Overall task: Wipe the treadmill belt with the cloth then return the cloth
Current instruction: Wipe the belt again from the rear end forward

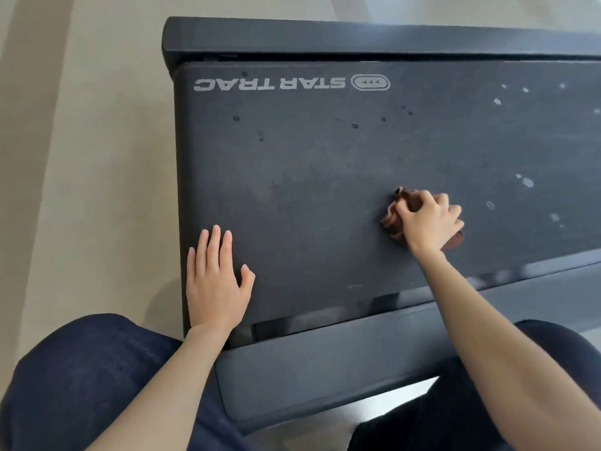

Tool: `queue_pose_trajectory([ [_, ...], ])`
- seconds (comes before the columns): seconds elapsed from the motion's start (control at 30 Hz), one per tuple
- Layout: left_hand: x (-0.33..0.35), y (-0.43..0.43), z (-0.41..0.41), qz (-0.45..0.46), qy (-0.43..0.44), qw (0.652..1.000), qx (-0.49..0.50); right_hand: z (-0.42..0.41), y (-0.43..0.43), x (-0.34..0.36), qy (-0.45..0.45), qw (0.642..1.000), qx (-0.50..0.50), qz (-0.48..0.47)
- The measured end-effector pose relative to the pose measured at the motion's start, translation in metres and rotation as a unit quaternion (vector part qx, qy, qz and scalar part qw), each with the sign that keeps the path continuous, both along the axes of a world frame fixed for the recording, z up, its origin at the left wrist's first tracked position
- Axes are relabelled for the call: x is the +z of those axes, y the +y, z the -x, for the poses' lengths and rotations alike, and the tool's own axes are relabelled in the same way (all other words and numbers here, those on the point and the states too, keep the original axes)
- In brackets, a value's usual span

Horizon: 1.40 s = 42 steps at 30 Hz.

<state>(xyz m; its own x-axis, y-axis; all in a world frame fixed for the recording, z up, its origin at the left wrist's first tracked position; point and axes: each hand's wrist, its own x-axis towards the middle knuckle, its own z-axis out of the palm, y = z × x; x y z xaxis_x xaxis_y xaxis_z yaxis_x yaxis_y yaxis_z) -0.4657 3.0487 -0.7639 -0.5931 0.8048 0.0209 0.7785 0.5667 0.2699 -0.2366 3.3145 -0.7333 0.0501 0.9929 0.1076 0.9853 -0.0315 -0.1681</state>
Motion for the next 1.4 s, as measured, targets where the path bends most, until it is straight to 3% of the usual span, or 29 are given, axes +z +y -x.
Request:
queue_pose_trajectory([
  [0.2, -0.001, 0.0, 0.001, -0.012, 0.002, 1.0, -0.003, 0.036, -0.1, -0.005, 0.021, 0.971, 0.229, -0.061],
  [0.33, 0.002, 0.003, -0.004, 0.015, 0.019, 1.0, -0.004, 0.0, -0.09, -0.008, -0.011, 0.935, 0.347, -0.076],
  [0.43, 0.013, 0.023, -0.014, 0.027, 0.048, 0.998, -0.032, -0.042, -0.048, -0.006, -0.013, 0.974, 0.221, -0.055],
  [0.5, 0.019, 0.047, -0.029, 0.018, 0.059, 0.994, -0.085, -0.07, -0.017, 0.002, -0.003, 0.995, 0.1, 0.007],
  [0.63, 0.01, 0.085, -0.07, 0.028, 0.028, 0.993, -0.111, -0.094, 0.007, 0.01, 0.026, 0.998, -0.038, 0.049],
  [0.83, 0.0, 0.088, -0.073, 0.012, 0.039, 0.994, -0.097, -0.043, -0.058, -0.01, 0.012, 0.999, 0.012, -0.044],
  [1.0, 0.001, 0.087, -0.074, 0.002, 0.029, 0.995, -0.098, -0.005, -0.108, -0.011, 0.01, 0.99, 0.124, -0.06],
  [1.17, 0.0, 0.087, -0.073, -0.009, 0.019, 0.995, -0.096, -0.034, -0.075, -0.007, -0.051, 0.951, 0.293, -0.081],
  [1.33, -0.001, 0.086, -0.072, -0.015, 0.022, 0.995, -0.096, -0.031, -0.077, -0.009, -0.039, 0.978, 0.183, -0.088],
  [1.4, -0.003, 0.086, -0.073, -0.02, 0.021, 0.995, -0.1, -0.022, -0.087, -0.007, -0.03, 0.99, 0.126, -0.05],
])
